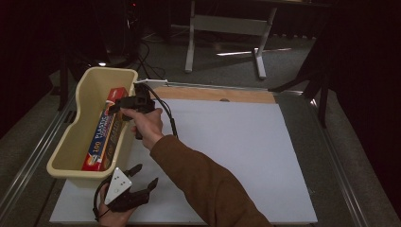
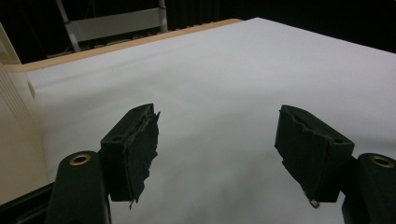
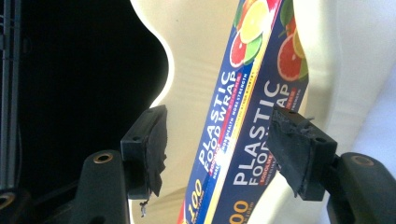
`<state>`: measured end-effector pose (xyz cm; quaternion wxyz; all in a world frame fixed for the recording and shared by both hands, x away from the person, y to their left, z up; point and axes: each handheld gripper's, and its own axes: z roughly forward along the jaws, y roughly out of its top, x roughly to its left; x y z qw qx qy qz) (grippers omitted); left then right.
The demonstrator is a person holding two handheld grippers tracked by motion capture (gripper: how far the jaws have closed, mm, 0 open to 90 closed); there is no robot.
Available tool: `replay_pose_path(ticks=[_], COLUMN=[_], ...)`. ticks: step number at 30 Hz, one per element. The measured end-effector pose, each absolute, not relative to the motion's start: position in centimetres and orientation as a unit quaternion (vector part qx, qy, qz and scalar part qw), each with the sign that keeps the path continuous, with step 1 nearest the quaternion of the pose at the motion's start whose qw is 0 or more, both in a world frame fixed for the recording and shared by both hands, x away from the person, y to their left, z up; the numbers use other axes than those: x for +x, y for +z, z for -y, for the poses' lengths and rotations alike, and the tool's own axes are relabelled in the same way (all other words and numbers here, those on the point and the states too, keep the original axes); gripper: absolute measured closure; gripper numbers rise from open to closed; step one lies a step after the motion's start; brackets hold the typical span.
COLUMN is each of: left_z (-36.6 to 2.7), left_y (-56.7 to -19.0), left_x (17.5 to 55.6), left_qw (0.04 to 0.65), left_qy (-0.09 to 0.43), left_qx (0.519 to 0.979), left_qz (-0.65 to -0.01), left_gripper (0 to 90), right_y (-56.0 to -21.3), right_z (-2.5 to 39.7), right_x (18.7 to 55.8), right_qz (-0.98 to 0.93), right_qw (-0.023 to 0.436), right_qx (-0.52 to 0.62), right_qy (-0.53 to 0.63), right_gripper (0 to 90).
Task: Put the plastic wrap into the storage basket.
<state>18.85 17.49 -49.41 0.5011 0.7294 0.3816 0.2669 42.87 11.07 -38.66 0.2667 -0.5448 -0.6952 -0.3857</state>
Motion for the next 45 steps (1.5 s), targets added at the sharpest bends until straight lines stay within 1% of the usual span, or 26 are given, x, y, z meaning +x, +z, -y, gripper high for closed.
replay_pose_path(ticks=[2, 5, 6, 9, 11, 15, 19, 27, 28, 30, 32, 34, 35, 39, 40, 41, 45], left_z=[-17.5, -17.5, -17.5, -17.5, -17.5, -17.5, -17.4, -17.3, -17.3, -17.3, -17.3, -17.3, -17.2, -17.2, -17.2, -17.2, -17.2], left_y=[-49.4, -49.4, -49.4, -49.4, -49.4, -49.4, -49.4, -49.4, -49.5, -49.5, -49.5, -49.5, -49.5, -49.5, -49.5, -49.6, -49.6], left_x=[18.8, 18.9, 18.9, 18.8, 18.8, 18.8, 18.8, 18.7, 18.7, 18.8, 18.8, 18.8, 18.8, 18.8, 18.8, 18.8, 18.9], left_qw=[0.501, 0.5, 0.499, 0.499, 0.498, 0.498, 0.498, 0.495, 0.494, 0.494, 0.494, 0.492, 0.491, 0.49, 0.49, 0.488, 0.486], left_qy=[0.267, 0.268, 0.269, 0.27, 0.27, 0.271, 0.27, 0.272, 0.272, 0.272, 0.272, 0.272, 0.272, 0.272, 0.272, 0.272, 0.273], left_qx=[0.729, 0.729, 0.73, 0.729, 0.73, 0.73, 0.731, 0.732, 0.732, 0.732, 0.733, 0.734, 0.735, 0.735, 0.735, 0.736, 0.736], left_qz=[-0.382, -0.382, -0.382, -0.382, -0.382, -0.382, -0.381, -0.38, -0.381, -0.382, -0.382, -0.381, -0.381, -0.382, -0.382, -0.383, -0.385], left_gripper=[29.4, 29.4, 29.4, 29.4, 29.4, 29.4, 29.4, 29.4, 29.4, 29.4, 29.4, 29.4, 29.4, 29.4, 29.4, 29.4, 29.4], right_y=[-38.4, -38.1, -38.1, -38.0, -38.1, -38.0, -38.0, -38.4, -38.4, -38.6, -38.8, -39.0, -39.1, -39.4, -39.4, -39.6, -40.0], right_z=[-10.9, -10.7, -10.7, -10.7, -10.6, -10.5, -10.0, -7.4, -7.1, -6.2, -5.1, -4.1, -3.6, -1.6, -1.6, -0.2, 2.2], right_x=[42.8, 42.7, 42.6, 42.4, 42.2, 41.5, 40.7, 40.3, 40.4, 40.4, 40.3, 40.1, 40.1, 39.6, 39.6, 39.3, 38.5], right_qz=[0.704, 0.731, 0.741, 0.788, 0.812, 0.841, 0.863, 0.881, 0.881, 0.88, 0.882, 0.881, 0.882, 0.883, 0.883, 0.882, 0.874], right_qw=[0.255, 0.221, 0.204, 0.125, 0.082, 0.016, -0.028, -0.059, -0.057, -0.058, -0.063, -0.057, -0.06, -0.072, -0.072, -0.07, -0.078], right_qx=[-0.535, -0.508, -0.5, -0.455, -0.428, -0.38, -0.333, -0.303, -0.304, -0.312, -0.313, -0.312, -0.31, -0.303, -0.303, -0.302, -0.304], right_qy=[-0.391, -0.398, -0.398, -0.395, -0.387, -0.384, -0.38, -0.358, -0.357, -0.352, -0.347, -0.35, -0.35, -0.35, -0.35, -0.355, -0.371], right_gripper=[37.5, 38.4, 38.6, 38.5, 37.2, 34.0, 33.0, 29.4, 29.4, 33.0, 32.7, 27.7, 24.3, 16.0, 16.0, 14.2, 13.7])
